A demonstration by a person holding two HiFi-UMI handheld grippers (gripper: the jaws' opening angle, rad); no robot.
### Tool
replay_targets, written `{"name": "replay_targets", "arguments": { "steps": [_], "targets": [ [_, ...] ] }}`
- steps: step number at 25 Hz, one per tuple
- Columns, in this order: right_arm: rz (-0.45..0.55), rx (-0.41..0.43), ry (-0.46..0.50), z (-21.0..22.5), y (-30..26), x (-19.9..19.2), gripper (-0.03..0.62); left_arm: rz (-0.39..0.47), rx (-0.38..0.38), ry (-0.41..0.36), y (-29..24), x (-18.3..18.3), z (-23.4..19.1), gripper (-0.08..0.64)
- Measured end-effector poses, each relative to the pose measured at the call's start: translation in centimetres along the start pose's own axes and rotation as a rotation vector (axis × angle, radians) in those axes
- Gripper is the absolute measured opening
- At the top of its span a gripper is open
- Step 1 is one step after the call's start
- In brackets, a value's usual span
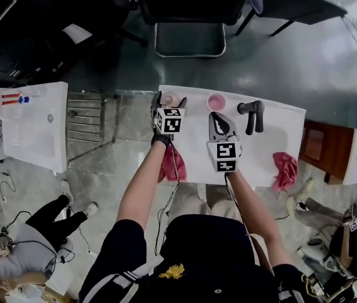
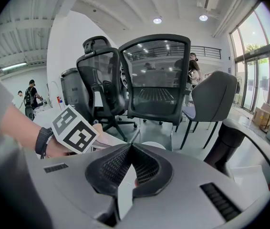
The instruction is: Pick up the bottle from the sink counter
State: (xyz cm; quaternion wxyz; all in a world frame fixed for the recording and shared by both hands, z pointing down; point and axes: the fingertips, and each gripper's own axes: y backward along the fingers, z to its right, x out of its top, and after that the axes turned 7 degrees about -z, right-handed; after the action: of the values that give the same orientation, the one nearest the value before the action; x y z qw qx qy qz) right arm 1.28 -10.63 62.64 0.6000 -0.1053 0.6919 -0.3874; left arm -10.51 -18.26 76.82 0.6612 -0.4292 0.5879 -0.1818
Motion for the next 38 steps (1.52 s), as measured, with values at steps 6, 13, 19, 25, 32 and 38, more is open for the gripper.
{"name": "replay_targets", "arguments": {
  "steps": [6,13,19,25,32,38],
  "targets": [
    [0.002,-0.01,-0.024,0.4,0.4,-0.1,0.025,0.001,0.012,-0.02,-0.3,-0.1,0.1,0.42],
    [0.003,-0.018,-0.03,0.7,1.1,-0.5,0.025,0.007,0.024,-0.02,-0.2,0.0,0.0,0.42],
    [0.003,-0.035,-0.038,1.3,2.3,-0.8,0.025,-0.002,0.019,-0.019,0.0,-0.2,-0.3,0.417],
    [0.009,-0.057,-0.044,2.4,3.6,-0.9,0.025,-0.037,0.019,-0.011,0.0,-0.4,-0.1,0.417],
    [0.012,-0.058,-0.046,2.6,4.3,-0.9,0.025,-0.044,0.011,-0.018,0.2,-0.6,0.1,0.416],
    [0.011,-0.054,-0.044,2.5,4.8,-1.2,0.025,-0.035,0.001,-0.053,1.0,-1.1,0.7,0.416]
  ]
}}
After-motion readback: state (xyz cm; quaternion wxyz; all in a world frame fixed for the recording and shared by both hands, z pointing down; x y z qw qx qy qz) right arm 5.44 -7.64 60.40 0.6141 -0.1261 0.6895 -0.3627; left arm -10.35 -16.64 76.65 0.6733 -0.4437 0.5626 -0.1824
